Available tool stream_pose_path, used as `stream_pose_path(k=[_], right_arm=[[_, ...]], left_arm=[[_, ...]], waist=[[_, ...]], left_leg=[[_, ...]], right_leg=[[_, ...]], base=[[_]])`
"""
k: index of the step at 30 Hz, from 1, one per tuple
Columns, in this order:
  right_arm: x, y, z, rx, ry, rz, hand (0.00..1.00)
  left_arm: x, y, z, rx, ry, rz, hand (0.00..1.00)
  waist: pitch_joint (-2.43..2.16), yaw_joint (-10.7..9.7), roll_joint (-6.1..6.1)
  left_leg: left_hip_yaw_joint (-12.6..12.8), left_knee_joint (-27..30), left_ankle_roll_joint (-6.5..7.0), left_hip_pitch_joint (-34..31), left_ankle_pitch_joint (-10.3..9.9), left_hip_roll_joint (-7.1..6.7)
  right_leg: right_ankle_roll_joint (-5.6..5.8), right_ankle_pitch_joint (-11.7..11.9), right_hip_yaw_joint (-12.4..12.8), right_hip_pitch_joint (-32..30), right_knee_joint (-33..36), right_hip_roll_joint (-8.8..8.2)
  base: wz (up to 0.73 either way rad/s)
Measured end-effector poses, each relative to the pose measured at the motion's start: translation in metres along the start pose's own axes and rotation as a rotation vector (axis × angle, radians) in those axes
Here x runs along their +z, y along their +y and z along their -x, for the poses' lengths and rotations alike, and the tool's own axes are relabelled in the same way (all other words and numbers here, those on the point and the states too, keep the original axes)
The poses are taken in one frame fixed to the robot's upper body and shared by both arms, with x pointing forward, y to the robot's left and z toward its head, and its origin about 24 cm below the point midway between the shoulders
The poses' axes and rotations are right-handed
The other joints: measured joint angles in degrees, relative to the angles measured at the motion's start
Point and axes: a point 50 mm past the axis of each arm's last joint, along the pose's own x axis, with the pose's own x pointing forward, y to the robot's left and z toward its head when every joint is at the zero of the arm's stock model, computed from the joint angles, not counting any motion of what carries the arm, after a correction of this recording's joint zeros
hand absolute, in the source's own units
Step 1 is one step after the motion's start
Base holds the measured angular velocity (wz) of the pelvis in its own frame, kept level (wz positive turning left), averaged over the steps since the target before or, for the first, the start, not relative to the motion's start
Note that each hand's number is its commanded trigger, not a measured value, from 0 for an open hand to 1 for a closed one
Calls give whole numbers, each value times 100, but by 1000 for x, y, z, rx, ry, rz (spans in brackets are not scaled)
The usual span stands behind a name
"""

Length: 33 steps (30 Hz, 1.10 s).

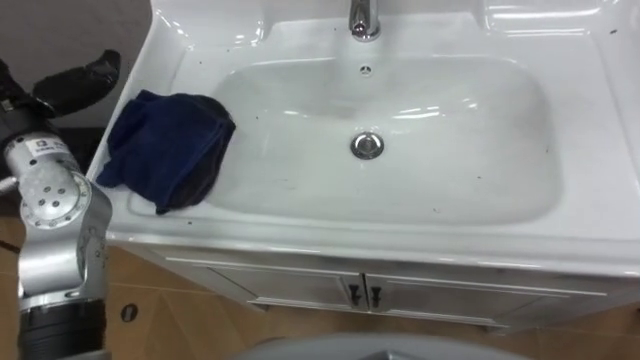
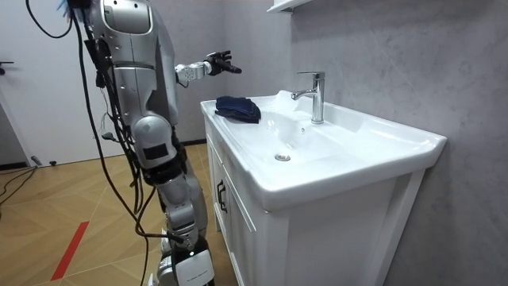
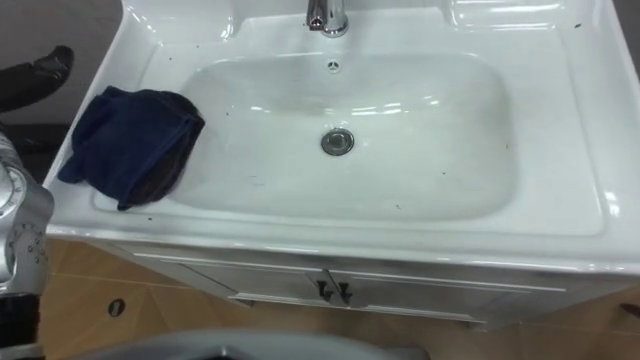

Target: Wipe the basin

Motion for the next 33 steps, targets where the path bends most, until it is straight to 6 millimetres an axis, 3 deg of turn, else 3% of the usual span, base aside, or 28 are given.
stream_pose_path(k=[9,11,18,21,22,27,29,32,33], right_arm=[[-3,0,0,-7,6,-10,0],[-8,0,0,-9,10,-11,0],[-10,-2,1,-23,-10,-19,0],[-8,-2,1,-30,-19,-19,0],[-9,-3,1,-35,-14,-22,0],[-13,-3,1,-31,-4,-20,0],[-12,-3,1,-28,-2,-19,0],[-13,-2,1,-21,3,-23,0],[-13,-1,1,-19,3,-22,0]], left_arm=[[6,26,-7,170,-26,1,0],[8,33,-9,214,-37,7,0],[4,75,-5,448,-46,-4,0],[-18,94,5,508,40,-75,0],[-30,101,9,525,94,-87,0],[-75,132,30,662,317,-60,0],[-100,147,48,712,446,-78,0],[-151,159,106,765,726,-132,0],[-159,160,116,757,775,-156,0]], waist=[[-8,131,0],[-38,256,35],[-41,624,19],[-80,736,50],[-87,869,50],[-96,1038,25],[-100,1024,16],[-106,1024,-58],[-100,1024,-68]], left_leg=[[-18,45,0,-23,0,-1],[-19,49,1,-26,-1,-4],[-88,29,0,-61,-1,-32],[-229,40,1,-107,-1,-77],[-215,41,1,-96,-1,-82],[-374,44,12,-114,0,-148],[-426,60,20,-138,-2,-173],[-474,136,62,-200,-30,-199],[-476,146,67,-200,-34,-204]], right_leg=[[-1,-43,18,-6,-6,2],[-7,-35,-16,7,-2,-5],[-8,-35,-138,16,-24,-13],[9,-47,-264,27,-28,-30],[13,-49,-259,27,-26,-45],[48,-92,-403,51,-11,-88],[62,-116,-422,47,-5,-98],[78,-118,-466,40,-2,-116],[80,-117,-485,50,0,-121]], base=[[1],[0],[7],[21],[5],[13],[11],[8],[9]])
